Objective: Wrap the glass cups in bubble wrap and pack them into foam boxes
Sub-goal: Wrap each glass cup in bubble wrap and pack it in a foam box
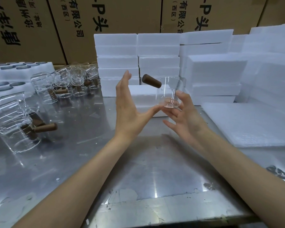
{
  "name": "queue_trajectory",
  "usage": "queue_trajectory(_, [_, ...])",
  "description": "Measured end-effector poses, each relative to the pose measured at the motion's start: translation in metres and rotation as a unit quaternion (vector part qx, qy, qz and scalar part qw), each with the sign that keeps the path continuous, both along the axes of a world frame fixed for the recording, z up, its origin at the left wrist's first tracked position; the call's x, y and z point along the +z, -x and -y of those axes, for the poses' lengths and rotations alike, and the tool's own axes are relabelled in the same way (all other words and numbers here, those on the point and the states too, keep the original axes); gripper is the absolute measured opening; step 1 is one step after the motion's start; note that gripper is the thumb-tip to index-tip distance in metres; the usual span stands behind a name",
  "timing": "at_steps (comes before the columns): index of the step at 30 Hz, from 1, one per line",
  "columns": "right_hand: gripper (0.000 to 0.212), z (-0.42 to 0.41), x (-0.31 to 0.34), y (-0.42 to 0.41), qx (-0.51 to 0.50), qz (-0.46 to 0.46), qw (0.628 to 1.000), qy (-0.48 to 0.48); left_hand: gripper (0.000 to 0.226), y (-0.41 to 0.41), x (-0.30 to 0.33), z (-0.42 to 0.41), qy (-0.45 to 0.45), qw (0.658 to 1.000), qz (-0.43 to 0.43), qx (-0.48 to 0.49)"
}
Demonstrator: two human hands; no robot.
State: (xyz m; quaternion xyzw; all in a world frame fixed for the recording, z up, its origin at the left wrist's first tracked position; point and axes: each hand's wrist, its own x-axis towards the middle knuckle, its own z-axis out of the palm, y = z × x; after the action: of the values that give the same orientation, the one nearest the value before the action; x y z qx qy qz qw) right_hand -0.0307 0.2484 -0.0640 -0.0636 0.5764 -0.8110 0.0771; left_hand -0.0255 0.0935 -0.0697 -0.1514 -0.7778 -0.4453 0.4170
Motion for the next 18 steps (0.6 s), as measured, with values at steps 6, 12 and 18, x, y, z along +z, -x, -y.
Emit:
queue_trajectory(6, [0.05,0.0036,0.0016,-0.0024,0.056,0.013,0.998,0.004,0.06,0.0025,-0.0042,-0.0041,0.027,0.999,0.003,-0.048])
queue_trajectory(12, [0.046,0.0054,0.002,-0.0036,0.084,0.014,0.996,-0.027,0.051,0.0047,-0.0067,-0.0028,0.01,0.999,0.007,-0.034])
queue_trajectory(18, [0.04,0.0089,-0.0027,-0.0011,-0.004,-0.033,0.997,-0.07,0.063,0.0019,-0.0032,0.0012,0.06,0.998,-0.021,0.021])
